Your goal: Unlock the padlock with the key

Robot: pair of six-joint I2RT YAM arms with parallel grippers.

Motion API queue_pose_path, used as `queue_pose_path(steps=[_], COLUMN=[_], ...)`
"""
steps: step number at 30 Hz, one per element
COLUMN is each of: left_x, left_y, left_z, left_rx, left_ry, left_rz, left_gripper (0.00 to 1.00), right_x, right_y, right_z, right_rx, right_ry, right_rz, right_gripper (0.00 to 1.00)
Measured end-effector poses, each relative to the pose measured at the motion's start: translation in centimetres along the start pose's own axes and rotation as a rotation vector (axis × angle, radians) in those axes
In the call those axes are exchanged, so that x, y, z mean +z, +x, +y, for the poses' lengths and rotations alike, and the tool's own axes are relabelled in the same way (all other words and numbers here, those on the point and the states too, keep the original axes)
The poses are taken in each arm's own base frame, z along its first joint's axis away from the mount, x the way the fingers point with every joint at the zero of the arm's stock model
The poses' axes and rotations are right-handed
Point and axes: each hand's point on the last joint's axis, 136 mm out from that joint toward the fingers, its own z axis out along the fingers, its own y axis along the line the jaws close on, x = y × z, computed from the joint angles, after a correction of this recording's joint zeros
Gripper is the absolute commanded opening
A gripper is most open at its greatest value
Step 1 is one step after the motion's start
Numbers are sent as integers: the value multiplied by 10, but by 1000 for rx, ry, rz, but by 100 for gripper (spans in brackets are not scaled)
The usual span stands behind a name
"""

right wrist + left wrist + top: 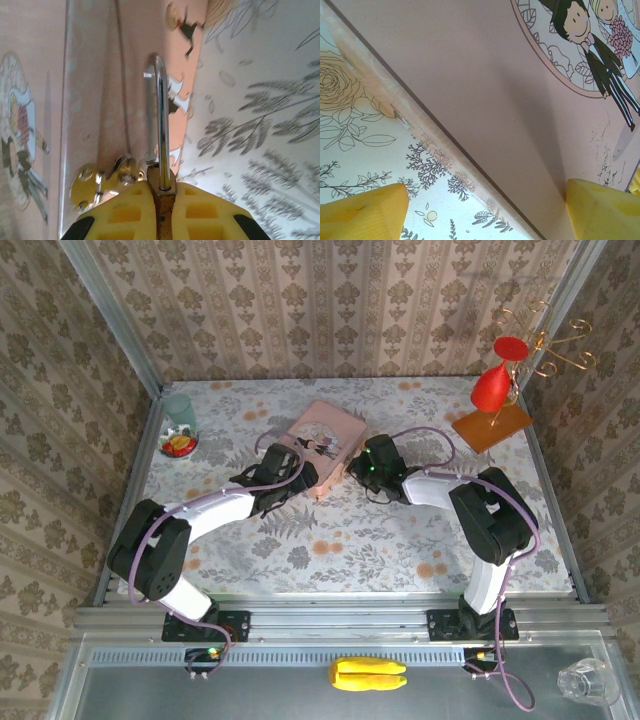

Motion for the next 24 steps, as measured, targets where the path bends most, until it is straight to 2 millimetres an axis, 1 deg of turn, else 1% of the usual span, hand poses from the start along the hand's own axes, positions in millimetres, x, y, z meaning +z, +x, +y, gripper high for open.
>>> queue_pose_path(steps=[3,5,8,11,14,15,16,18,20,24], left_x=[0,0,0,-3,-9,-12,-16,-25,-36,-60], left_y=[0,0,0,-1,0,1,2,5,7,7], left_z=[0,0,-1,0,3,7,9,17,24,33], left_rx=[0,0,5,21,58,72,87,112,140,183], left_ry=[2,2,5,5,-1,-4,-4,-2,7,34], left_rz=[2,3,6,6,10,11,9,2,-13,-72], left_gripper=[82,82,83,84,86,88,93,96,97,100], right_x=[-1,-2,-5,-12,-24,-29,-34,-43,-50,-63], right_y=[-11,-14,-16,-18,-21,-21,-22,-21,-17,1], right_z=[-16,-24,-28,-24,-18,-15,-12,-8,-6,-2], right_rx=[-12,-22,-46,-73,-107,-124,-138,-167,-199,-276], right_ry=[57,88,108,104,90,83,76,61,51,41], right_rz=[-29,-38,-42,-49,-57,-59,-62,-65,-59,-22], right_gripper=[0,0,0,0,0,0,0,0,0,0])
